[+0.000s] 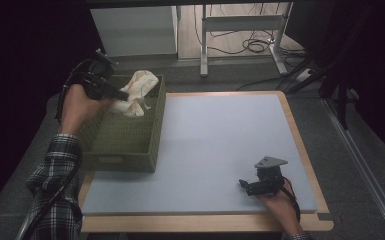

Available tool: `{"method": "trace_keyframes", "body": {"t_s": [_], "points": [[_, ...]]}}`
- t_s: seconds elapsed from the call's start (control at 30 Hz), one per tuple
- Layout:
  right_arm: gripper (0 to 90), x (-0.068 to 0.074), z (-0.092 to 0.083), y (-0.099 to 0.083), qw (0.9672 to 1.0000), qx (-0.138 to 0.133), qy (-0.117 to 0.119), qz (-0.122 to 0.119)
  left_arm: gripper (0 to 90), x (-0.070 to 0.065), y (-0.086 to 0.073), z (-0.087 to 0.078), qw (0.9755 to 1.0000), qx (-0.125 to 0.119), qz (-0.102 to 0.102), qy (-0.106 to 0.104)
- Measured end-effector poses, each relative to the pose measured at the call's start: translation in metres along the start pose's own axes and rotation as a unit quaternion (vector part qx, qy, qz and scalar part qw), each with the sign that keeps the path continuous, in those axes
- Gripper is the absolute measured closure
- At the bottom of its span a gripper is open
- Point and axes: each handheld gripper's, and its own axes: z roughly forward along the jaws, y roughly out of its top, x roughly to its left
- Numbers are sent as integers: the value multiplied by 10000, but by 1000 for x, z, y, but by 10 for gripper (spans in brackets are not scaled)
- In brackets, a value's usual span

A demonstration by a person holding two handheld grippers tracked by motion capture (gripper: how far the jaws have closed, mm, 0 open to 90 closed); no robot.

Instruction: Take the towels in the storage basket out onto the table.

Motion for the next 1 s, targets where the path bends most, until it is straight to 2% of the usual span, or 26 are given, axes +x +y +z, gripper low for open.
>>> {"method": "trace_keyframes", "body": {"t_s": [0.1, 0.23, 0.6, 0.8, 0.9, 1.0], "points": [[47, 0, 0, 0, 10000, 9, 0, -3, 800, -14, 10, -7, 9999, -61, 150, -39], [47, 0, 0, 0, 10000, 9, 0, -1, 799, -23, 16, -11, 9996, -102, 250, -75], [48, 0, 0, 0, 10000, 10, 3, -6, 799, -55, 38, -10, 9977, -166, 616, -222], [47, 0, 0, 0, 10000, 2, 1, -5, 798, -73, 47, -1, 9959, -152, 811, -365], [47, 0, 0, 0, 10000, 10, 8, -5, 798, -83, 51, 8, 9948, -142, 893, -474], [47, 0, 0, 0, 10000, 10, 7, -7, 797, -92, 56, 20, 9929, -48, 1056, -545]]}}
